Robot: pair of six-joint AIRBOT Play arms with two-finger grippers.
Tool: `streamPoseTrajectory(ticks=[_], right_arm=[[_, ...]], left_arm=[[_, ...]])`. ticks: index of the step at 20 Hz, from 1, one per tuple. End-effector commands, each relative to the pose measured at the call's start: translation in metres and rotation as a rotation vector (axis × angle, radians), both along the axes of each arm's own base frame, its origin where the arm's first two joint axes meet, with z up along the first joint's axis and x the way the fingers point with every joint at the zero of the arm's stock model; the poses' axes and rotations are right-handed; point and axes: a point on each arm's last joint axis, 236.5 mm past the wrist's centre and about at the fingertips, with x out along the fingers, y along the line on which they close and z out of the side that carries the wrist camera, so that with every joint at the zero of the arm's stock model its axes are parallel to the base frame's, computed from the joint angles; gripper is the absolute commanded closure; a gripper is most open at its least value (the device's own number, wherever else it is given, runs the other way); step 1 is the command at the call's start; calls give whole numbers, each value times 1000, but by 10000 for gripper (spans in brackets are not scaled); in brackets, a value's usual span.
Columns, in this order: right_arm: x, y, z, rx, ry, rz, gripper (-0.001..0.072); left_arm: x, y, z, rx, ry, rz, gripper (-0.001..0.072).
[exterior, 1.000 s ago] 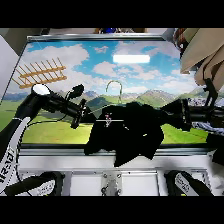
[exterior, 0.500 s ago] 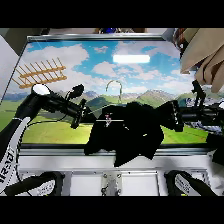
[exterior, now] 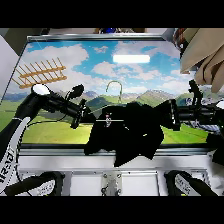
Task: Fold the clothes and pants, and hang the long-sleeved shirts on hangers.
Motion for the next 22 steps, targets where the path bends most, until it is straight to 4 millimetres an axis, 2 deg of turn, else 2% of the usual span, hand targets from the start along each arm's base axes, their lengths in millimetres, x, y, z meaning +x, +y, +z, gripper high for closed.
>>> streamPoseTrajectory(ticks=[1,14,15,16,17,22], right_arm=[[-1,2,0,2,4,6,202],[-1,2,0,1,3,5,211],[-1,2,0,1,3,6,358],[-1,2,0,2,3,6,658],[-1,2,0,1,-3,7,692],[-1,2,0,-14,-99,37,692]], left_arm=[[0,0,0,-1,1,1,691],[0,0,0,-1,1,1,691],[0,0,0,-1,1,1,691],[0,0,0,-1,1,2,691],[0,0,0,-1,0,2,691],[0,0,0,-1,0,2,691]])
